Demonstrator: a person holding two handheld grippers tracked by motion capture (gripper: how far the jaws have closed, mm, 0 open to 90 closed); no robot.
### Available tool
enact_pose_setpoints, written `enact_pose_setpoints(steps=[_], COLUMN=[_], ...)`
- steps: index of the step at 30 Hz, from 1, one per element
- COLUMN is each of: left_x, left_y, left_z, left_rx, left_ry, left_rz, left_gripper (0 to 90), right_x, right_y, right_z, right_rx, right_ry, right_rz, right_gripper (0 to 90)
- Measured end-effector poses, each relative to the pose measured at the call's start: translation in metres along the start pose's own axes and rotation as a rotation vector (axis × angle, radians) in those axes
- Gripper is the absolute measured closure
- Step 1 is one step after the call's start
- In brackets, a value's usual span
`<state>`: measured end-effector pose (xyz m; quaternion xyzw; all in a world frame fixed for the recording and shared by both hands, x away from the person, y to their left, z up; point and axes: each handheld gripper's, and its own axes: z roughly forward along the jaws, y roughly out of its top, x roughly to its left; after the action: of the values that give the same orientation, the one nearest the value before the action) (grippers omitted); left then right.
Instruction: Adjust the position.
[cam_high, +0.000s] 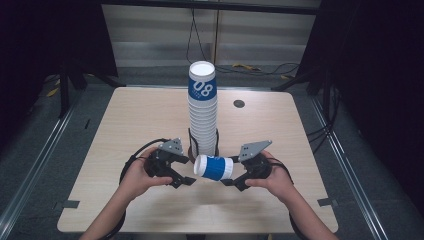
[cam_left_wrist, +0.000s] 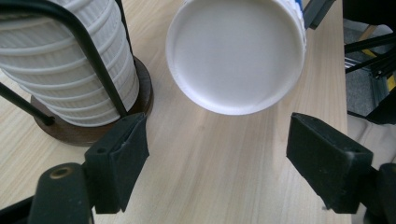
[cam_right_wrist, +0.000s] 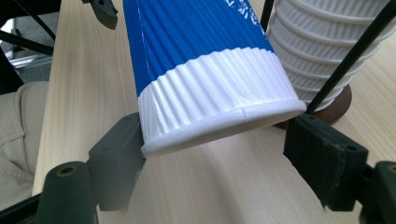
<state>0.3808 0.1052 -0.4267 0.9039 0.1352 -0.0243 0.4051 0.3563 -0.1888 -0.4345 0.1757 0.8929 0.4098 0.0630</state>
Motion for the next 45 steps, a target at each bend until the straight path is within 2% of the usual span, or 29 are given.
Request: enact_pose_setpoints(steps=[10, 15, 17, 24, 27, 29, 35, 38, 39, 40, 43, 45], left_x=[-0.001, -0.001, -0.001, -0.001, 0.000, -0.001, 0.000, 0.000, -0.001, -0.001, -0.002, -0.001], left_y=[-0.004, -0.005, -0.006, -0.007, -0.007, -0.008, -0.012, -0.013, -0.013, -0.013, -0.014, -0.014], left_z=[0.002, 0.002, 0.003, 0.003, 0.003, 0.005, 0.005, 0.004, 0.004, 0.002, 0.002, 0.001], left_rx=[-0.003, 0.027, 0.008, 0.007, 0.022, 0.007, 0.025, 0.023, 0.009, 0.023, 0.005, 0.008], left_ry=[0.006, 0.008, 0.005, 0.005, 0.007, 0.003, 0.007, 0.008, 0.011, 0.009, 0.010, 0.009], left_rz=[0.001, 0.009, 0.003, -0.002, 0.002, -0.009, -0.005, -0.008, -0.022, -0.009, -0.025, -0.016], left_gripper=[20.7, 20.7, 20.7, 20.7, 20.7, 20.7, 20.7, 20.7, 20.7, 20.7, 20.7, 20.7], right_x=[-0.001, -0.001, -0.001, -0.002, -0.002, -0.002, -0.003, -0.003, -0.003, -0.002, 0.000, 0.000], right_y=[0.006, 0.008, 0.009, 0.013, 0.015, 0.016, 0.021, 0.023, 0.024, 0.025, 0.030, 0.033], right_z=[-0.001, -0.002, -0.003, -0.003, -0.002, -0.002, -0.002, 0.000, 0.000, 0.001, 0.000, 0.000], right_rx=[0.053, 0.074, 0.079, 0.120, 0.162, 0.170, 0.186, 0.190, 0.198, 0.199, 0.216, 0.230], right_ry=[-0.006, -0.003, -0.003, -0.005, -0.016, -0.018, -0.013, -0.008, -0.006, -0.003, -0.004, -0.006], right_rz=[-0.022, -0.037, -0.037, -0.067, -0.077, -0.079, -0.095, -0.106, -0.113, -0.114, -0.127, -0.138], right_gripper=[21.6, 21.6, 21.6, 21.4, 21.5, 21.5, 21.4, 21.4, 21.4, 21.4, 21.2, 21.2])
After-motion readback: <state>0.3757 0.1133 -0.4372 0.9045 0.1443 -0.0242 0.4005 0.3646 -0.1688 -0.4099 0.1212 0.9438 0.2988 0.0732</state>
